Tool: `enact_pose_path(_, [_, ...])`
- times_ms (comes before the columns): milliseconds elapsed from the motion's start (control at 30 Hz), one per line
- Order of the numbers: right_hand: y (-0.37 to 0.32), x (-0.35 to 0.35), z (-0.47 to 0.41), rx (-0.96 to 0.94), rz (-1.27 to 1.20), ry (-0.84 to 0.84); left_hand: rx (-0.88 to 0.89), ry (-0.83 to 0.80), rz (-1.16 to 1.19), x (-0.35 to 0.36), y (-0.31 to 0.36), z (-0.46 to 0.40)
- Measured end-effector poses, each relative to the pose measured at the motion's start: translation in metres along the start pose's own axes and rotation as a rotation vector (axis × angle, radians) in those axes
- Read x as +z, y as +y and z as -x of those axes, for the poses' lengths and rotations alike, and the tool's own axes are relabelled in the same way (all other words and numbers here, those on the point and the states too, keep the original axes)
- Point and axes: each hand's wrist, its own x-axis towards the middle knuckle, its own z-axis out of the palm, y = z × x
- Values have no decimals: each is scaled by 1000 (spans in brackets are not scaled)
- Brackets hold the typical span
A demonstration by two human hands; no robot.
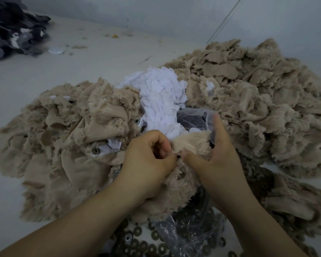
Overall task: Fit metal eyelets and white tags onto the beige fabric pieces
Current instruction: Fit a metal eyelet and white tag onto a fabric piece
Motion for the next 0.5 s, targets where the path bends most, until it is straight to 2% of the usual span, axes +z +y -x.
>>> enact_pose_path(100, [1, -4, -3, -51, -36, -39, 76, 37, -118, -6, 4, -13])
enact_pose_path(200, [1, -6, -4, 23, -96, -39, 270, 103, -513, -11, 6, -34])
enact_pose_path(267, [1, -6, -5, 42, -98, -55, 244, 39, -666, -10, 4, -44])
enact_pose_path(367, [0, -5, -5, 76, -95, -87, 229, 28, -674, -6, 2, -48])
enact_pose_path(500, [1, -4, -6, 40, 13, -105, 186, 20, -453, -8, 2, -49])
